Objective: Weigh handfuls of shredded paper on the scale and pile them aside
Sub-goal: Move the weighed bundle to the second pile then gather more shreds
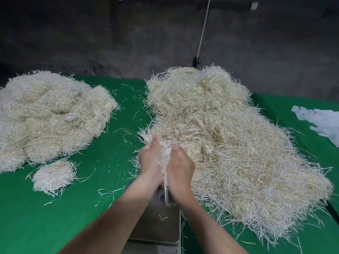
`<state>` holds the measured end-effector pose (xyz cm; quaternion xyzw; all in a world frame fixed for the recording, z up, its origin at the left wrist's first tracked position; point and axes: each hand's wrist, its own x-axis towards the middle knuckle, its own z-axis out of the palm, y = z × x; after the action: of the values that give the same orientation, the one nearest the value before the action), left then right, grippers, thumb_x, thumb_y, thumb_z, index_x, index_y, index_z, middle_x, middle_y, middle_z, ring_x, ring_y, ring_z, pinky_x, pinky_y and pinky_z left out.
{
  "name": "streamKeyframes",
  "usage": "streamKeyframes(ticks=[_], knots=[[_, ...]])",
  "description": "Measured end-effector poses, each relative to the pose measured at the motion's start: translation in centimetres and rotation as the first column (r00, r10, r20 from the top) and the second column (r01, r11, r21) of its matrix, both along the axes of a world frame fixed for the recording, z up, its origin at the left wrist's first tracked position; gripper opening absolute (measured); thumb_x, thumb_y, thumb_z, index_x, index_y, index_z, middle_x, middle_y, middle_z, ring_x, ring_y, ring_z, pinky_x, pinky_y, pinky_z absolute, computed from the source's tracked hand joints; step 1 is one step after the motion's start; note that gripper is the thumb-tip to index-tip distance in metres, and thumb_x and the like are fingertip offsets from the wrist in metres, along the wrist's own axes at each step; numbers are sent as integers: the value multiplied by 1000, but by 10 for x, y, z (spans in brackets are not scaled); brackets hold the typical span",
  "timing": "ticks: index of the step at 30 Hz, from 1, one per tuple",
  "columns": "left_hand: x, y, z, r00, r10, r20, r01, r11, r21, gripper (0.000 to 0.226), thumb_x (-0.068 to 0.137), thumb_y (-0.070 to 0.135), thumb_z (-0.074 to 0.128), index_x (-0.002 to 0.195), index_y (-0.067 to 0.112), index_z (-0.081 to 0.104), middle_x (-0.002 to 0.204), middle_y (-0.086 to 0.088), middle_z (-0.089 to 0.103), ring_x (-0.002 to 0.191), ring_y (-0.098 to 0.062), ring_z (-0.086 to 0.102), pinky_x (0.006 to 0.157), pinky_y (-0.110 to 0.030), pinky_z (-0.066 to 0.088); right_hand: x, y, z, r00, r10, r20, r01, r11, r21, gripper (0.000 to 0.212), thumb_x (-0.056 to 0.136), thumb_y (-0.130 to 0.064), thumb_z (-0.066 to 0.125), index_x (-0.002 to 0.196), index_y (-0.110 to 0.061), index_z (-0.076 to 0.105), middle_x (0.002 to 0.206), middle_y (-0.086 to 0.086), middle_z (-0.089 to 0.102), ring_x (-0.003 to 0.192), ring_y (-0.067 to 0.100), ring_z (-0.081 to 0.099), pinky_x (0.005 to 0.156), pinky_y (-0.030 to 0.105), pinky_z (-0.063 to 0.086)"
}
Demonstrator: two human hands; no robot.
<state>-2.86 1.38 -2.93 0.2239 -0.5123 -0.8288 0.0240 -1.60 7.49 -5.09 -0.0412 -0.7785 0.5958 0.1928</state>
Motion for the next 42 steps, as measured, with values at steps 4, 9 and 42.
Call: streamKeyframes(ticks=[4,9,42], knots=[[8,10,-7,991,-70,115,90,979,-182,44,97,46,43,107,6,58,96,-10,65,87,-20,64,77,-31,53,-14,17,14,1000,13,25,-11,998,-60,49,100,-16,44,52,-20,39,44,-6,31,43,10,26,46,31,30],[-6,-2,-3,995,-69,69,84,964,-253,44,98,44,43,101,5,63,87,-10,66,71,-19,62,62,-26,48,15,-10,0,1000,6,-21,-6,1000,9,44,99,-30,36,55,-28,39,46,-9,37,41,3,33,42,17,25],[-5,0,16,999,4,33,-5,1000,16,47,98,44,43,70,8,55,53,-4,52,39,-16,53,41,-22,41,12,-6,1,999,32,31,-35,994,100,48,99,-43,27,60,-21,45,49,-5,45,45,11,43,48,28,32]])
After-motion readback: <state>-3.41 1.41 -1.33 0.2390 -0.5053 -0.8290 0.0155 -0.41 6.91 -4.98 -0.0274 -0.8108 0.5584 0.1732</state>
